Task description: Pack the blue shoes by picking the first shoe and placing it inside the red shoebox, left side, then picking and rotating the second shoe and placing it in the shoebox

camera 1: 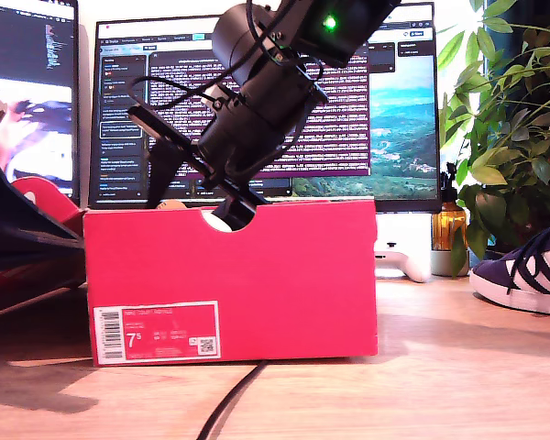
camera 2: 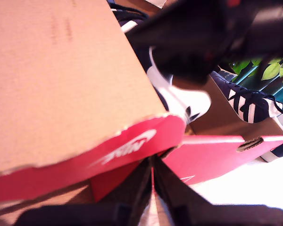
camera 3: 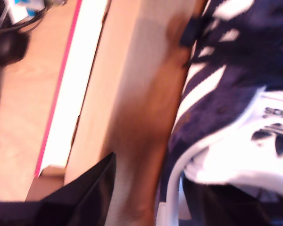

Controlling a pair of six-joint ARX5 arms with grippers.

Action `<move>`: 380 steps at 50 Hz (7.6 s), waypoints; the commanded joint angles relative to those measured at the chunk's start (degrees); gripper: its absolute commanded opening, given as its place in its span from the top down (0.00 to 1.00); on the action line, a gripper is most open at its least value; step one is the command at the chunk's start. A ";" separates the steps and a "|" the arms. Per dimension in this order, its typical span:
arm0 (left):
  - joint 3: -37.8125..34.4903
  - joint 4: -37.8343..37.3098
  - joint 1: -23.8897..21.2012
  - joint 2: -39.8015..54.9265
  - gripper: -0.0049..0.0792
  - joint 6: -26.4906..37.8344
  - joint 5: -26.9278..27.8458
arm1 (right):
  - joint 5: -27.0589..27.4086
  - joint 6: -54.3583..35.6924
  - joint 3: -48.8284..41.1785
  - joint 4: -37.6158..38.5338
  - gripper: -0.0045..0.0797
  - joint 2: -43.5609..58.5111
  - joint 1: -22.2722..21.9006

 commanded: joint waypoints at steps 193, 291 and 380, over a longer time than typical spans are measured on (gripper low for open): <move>-1.11 -17.51 -0.15 0.26 0.96 0.59 -0.39 | 34.21 40.41 -12.09 -58.93 0.21 -22.60 -33.42; -1.11 -17.51 -0.15 0.24 0.96 0.59 -0.39 | 40.89 -11.13 -9.51 -38.62 0.96 -33.05 -38.03; -0.55 4.50 -0.11 0.24 0.96 0.35 -2.54 | 19.67 -84.83 -2.78 10.12 0.96 -17.20 -15.45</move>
